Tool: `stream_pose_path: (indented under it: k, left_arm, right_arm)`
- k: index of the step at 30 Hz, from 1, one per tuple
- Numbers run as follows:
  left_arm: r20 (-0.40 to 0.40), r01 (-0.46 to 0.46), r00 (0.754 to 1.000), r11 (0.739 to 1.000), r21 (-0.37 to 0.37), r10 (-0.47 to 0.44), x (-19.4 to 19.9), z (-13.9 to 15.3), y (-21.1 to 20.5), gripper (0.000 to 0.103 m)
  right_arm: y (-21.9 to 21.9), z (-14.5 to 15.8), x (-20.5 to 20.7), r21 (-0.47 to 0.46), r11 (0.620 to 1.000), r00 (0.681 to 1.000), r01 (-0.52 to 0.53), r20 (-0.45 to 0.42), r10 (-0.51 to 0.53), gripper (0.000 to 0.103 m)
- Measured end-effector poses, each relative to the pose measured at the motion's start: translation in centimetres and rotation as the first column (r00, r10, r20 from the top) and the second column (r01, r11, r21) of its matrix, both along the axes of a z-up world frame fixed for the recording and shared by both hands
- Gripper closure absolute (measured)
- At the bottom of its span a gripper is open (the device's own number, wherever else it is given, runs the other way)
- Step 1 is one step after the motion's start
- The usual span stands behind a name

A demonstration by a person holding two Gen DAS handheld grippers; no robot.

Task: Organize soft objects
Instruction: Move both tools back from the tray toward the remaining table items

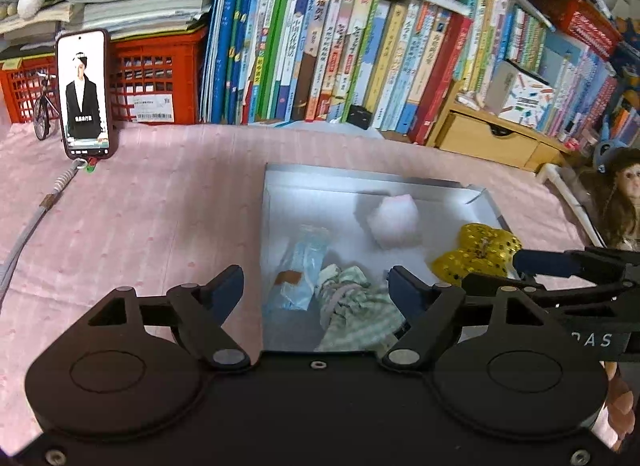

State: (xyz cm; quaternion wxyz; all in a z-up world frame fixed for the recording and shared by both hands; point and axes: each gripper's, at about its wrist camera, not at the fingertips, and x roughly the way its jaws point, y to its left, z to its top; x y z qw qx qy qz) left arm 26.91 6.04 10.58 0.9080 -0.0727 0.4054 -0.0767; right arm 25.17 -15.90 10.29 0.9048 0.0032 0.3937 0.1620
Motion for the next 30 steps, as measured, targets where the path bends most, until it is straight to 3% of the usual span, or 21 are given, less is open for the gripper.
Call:
stream_pose_path:
  k: [15, 30]
  left_arm:
    - [0.128, 0.082, 0.988, 0.997, 0.011, -0.083, -7.9, 2.5, -0.4, 0.018]
    - [0.171, 0.15, 0.974, 0.989, 0.006, -0.149, -15.3, 1.0, -1.1, 0.016]
  right_arm:
    - [-2.2, 2.7, -6.3, 0.045, 0.998, 0.992, -0.044, 0.123, 0.038, 0.016]
    - [-4.4, 2.2, -11.8, 0.073, 0.996, 0.984, -0.061, 0.169, 0.048, 0.015]
